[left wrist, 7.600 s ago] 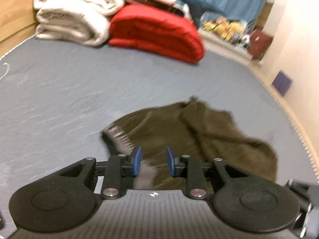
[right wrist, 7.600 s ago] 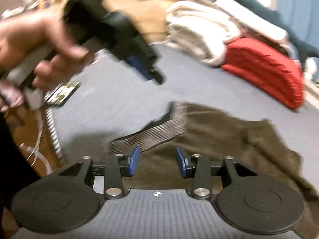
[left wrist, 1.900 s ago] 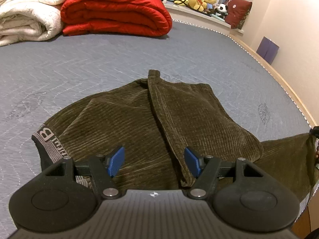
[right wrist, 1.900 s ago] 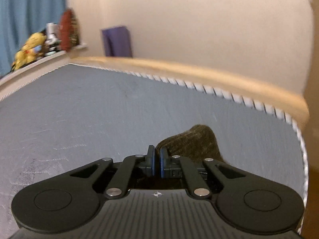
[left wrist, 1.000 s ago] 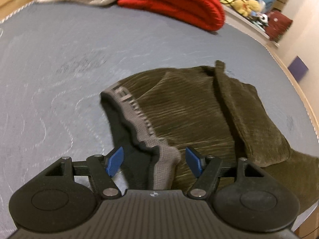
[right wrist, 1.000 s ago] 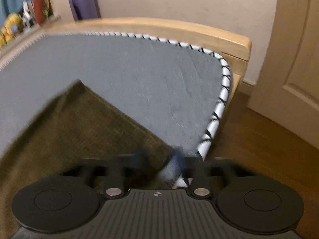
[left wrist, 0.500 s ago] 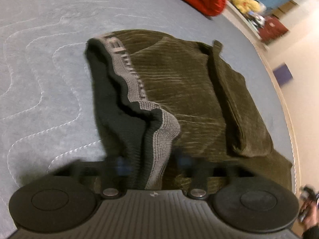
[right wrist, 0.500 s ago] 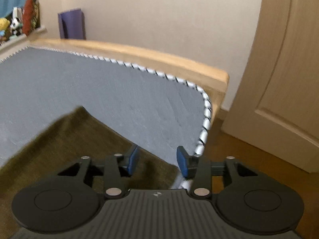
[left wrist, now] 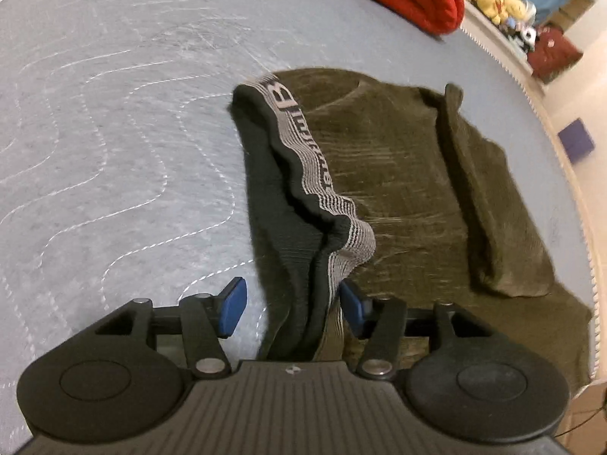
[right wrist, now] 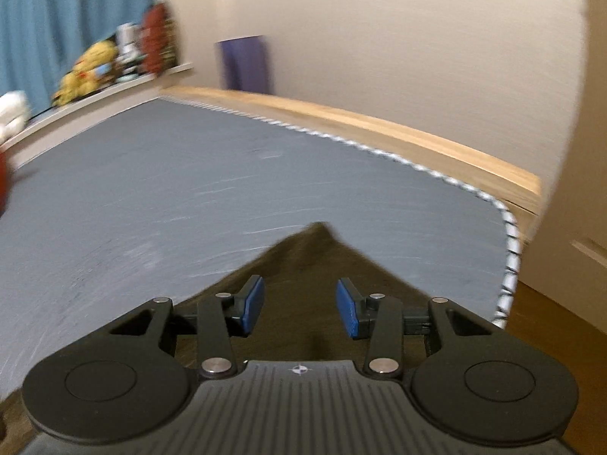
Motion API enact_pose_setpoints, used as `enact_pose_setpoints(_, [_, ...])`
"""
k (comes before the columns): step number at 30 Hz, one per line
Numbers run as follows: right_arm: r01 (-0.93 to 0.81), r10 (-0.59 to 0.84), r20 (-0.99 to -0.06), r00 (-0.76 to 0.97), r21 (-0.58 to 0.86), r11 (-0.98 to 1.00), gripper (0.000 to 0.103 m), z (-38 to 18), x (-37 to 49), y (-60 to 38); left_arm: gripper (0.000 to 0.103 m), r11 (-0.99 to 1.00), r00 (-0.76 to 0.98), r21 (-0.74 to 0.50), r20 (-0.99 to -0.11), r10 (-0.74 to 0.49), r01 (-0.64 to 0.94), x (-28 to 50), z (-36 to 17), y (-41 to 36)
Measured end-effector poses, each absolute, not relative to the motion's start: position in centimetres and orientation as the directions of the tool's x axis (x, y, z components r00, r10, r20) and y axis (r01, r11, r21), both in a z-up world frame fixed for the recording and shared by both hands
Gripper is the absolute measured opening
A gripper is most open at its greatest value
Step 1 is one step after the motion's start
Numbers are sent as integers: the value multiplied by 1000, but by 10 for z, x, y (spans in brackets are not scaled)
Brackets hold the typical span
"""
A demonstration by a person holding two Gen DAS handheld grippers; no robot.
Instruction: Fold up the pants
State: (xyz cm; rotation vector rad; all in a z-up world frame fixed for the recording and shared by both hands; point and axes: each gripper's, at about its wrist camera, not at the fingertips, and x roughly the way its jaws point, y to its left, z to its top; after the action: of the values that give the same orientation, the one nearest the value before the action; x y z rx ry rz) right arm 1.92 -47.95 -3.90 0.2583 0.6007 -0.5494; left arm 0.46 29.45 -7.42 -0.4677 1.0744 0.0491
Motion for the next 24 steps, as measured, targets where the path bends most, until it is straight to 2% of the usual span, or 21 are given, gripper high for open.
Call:
enact_pose_setpoints(3, [469, -352, -589, 728, 53, 882, 48, -37, 32, -455, 59, 911, 463, -366, -851, -247, -188, -5, -72, 286])
enact_pose_setpoints(5, [408, -308, -581, 753, 46, 912, 49, -34, 39, -437, 58, 945, 428, -308, -872, -236, -107, -9, -80, 270])
enact_pose_setpoints(6, [379, -287, -578, 764, 43, 924, 50, -33, 44, -428, 49, 965, 416, -254, -886, -203, -69, -11, -85, 265])
enact_pose_setpoints(8, [332, -251, -571, 782, 39, 943, 51, -29, 51, -410, 46, 983, 431, -181, -885, -174, 26, -17, -89, 257])
enact_pose_setpoints(10, [284, -212, -568, 796, 41, 958, 54, -26, 59, -390, 43, 989, 442, -136, -885, -147, 58, -21, -85, 251])
enact_pose_setpoints(14, [182, -139, -557, 819, 23, 983, 57, -20, 70, -352, 47, 995, 497, 42, -868, -10, 92, -36, -75, 223])
enact_pose_setpoints(16, [125, -105, -547, 830, -2, 992, 64, -17, 71, -333, 54, 986, 524, 136, -849, 68, 92, -40, -68, 212])
enact_pose_setpoints(18, [74, -81, -540, 838, -34, 997, 67, -15, 73, -317, 56, 973, 575, 207, -810, 114, 99, -42, -57, 206])
enact_pose_setpoints(21, [12, -50, -542, 839, -74, 997, 69, -16, 74, -295, 56, 971, 638, 187, -768, 50, 149, -46, -35, 197])
enact_pose_setpoints(24, [-29, -31, -548, 836, -102, 994, 70, -19, 76, -275, 56, 966, 621, 106, -781, -66, 236, -46, -34, 187])
